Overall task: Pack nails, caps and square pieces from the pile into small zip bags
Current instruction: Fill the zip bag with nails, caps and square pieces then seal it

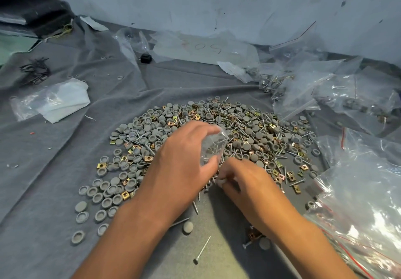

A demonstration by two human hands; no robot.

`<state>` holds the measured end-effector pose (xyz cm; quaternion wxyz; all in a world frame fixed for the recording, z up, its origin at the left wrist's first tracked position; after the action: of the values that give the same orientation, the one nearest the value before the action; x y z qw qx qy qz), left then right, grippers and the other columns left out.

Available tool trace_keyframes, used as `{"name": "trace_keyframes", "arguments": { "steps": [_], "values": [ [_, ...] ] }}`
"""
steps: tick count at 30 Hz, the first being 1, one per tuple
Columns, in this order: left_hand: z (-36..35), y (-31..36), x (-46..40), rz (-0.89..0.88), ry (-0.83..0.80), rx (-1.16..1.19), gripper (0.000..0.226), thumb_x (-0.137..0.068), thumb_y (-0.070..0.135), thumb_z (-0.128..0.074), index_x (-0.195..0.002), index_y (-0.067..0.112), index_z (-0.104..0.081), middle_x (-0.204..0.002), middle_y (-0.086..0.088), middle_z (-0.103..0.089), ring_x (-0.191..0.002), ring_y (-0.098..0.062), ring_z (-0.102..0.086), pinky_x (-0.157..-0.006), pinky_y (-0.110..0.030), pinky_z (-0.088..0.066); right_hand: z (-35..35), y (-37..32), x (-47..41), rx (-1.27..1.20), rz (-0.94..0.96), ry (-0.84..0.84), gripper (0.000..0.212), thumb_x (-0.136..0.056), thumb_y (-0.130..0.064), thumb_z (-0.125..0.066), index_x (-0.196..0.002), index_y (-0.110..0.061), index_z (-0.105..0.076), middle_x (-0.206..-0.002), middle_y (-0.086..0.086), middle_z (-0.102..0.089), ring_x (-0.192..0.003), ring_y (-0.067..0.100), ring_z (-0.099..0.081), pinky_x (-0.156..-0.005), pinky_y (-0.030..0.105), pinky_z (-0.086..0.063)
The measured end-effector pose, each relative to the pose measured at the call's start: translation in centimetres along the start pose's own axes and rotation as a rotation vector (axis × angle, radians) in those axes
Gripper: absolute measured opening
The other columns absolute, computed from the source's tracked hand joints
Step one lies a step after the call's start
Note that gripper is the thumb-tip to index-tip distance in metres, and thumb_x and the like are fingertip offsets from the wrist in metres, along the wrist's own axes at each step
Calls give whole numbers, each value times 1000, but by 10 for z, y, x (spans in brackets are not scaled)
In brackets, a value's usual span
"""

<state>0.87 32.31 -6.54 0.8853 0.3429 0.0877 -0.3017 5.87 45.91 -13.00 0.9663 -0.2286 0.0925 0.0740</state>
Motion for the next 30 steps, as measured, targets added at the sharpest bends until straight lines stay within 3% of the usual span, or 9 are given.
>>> {"name": "trace_keyframes", "arguments": {
  "steps": [4,8,13,18,21,23,26,28,30],
  "values": [
    [-1,-1,0,-5,-1,-29,51,-83,27,-71,-133,25,-59,-127,16,-58,-110,8,-48,-95,-7,-40,40,1,-1,-295,-10,324,18,-87,-15,-73,-96,-25,-61,-93,-18,-68,-88,1,-68,-73,14,-52],
    [-7,0,0,-13,-11,-55,53,-82,29,-75,-133,28,-57,-126,19,-56,-112,3,-51,-101,-18,-44,67,-20,4,-388,158,645,15,-90,-9,-74,-97,-14,-62,-100,-4,-72,-95,9,-70,-79,15,-48],
    [-10,-1,0,-17,-24,-63,56,-80,25,-79,-132,25,-58,-126,16,-57,-115,0,-52,-102,-17,-41,53,-33,-4,-123,156,575,8,-83,-20,-79,-86,-14,-74,-108,-6,-72,-100,12,-62,-88,22,-47],
    [-11,-1,1,-5,-45,-46,58,-78,15,-77,-132,24,-59,-128,15,-57,-117,0,-51,-103,-14,-37,48,-35,-3,121,137,538,18,-91,-33,-71,-100,-19,-78,-125,-1,-65,-101,18,-52,-86,28,-46],
    [-9,0,1,-13,-37,-44,51,-85,23,-73,-133,27,-57,-127,18,-56,-114,5,-49,-100,-10,-37,56,-25,0,68,119,581,19,-96,-32,-68,-108,-20,-76,-119,-2,-63,-101,13,-52,-88,25,-44],
    [-7,-1,1,-14,-16,-38,49,-86,26,-73,-132,27,-58,-125,19,-57,-110,8,-48,-99,-11,-42,70,-1,1,-44,-15,609,15,-99,-33,-63,-107,-25,-72,-110,-9,-60,-102,11,-55,-91,26,-46],
    [-5,-3,2,-7,-2,-32,51,-84,28,-72,-132,27,-57,-124,20,-56,-109,11,-45,-98,-12,-44,61,42,-3,-38,-296,264,13,-91,-43,-59,-103,-43,-61,-104,-21,-57,-97,4,-57,-91,37,-54],
    [-5,-1,2,-10,-7,-39,51,-84,29,-71,-133,28,-57,-125,20,-57,-109,10,-46,-98,-13,-44,42,50,-2,52,-313,37,18,-89,-42,-64,-107,-46,-61,-105,-24,-56,-98,1,-55,-92,36,-54],
    [-7,-1,2,-11,-17,-46,52,-84,29,-71,-134,28,-56,-126,19,-57,-110,10,-47,-99,-13,-43,25,47,-4,128,-248,-63,31,-89,-45,-67,-119,-46,-60,-113,-23,-54,-107,4,-51,-94,32,-51]
  ]
}}
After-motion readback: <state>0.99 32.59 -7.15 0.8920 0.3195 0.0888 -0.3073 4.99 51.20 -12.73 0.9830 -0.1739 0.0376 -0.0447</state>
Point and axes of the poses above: each hand's wrist, its own x-axis away from the middle knuckle, its own z-axis out of the back of the hand, y = z × x, the point moved 6 cm from there along -x, towards the middle knuckle
